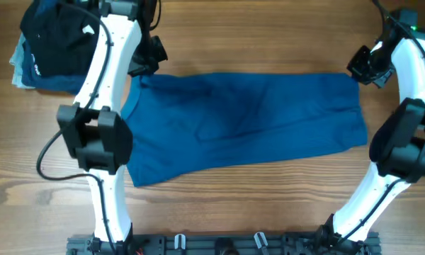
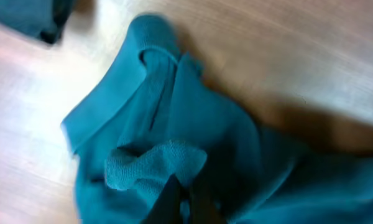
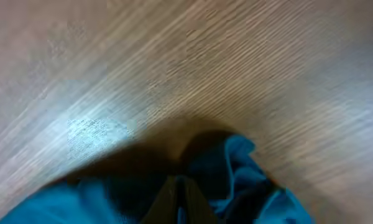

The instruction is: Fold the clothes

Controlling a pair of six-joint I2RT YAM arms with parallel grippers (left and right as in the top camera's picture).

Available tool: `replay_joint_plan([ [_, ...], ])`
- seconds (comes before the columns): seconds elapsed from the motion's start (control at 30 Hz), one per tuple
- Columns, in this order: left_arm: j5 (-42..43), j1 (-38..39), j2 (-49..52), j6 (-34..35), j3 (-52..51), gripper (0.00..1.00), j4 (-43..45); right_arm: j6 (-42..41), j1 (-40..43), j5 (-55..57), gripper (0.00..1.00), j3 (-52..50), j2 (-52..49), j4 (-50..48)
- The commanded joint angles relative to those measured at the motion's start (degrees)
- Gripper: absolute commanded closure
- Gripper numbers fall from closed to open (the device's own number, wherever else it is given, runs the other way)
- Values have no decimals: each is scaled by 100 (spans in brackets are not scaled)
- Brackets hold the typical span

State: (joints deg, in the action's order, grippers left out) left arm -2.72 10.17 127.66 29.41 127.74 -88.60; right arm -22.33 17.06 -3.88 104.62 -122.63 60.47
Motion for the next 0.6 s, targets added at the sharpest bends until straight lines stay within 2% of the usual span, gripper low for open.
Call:
replay_joint_plan([
  [0.0,31,20,-240,140,52,96,-466,-212,-4,308,96,83,496,87],
  [0.1,28,20,-240,153,52,96,-780,-264,-4,525,96,81,662,455],
  [0.27,74,20,-238,129,-118,96,-796,-608,-4,916,96,81,680,1001],
  [0.57,37,20,-238,63,-1386,96,-798,-1014,74,1388,96,81,704,1523],
])
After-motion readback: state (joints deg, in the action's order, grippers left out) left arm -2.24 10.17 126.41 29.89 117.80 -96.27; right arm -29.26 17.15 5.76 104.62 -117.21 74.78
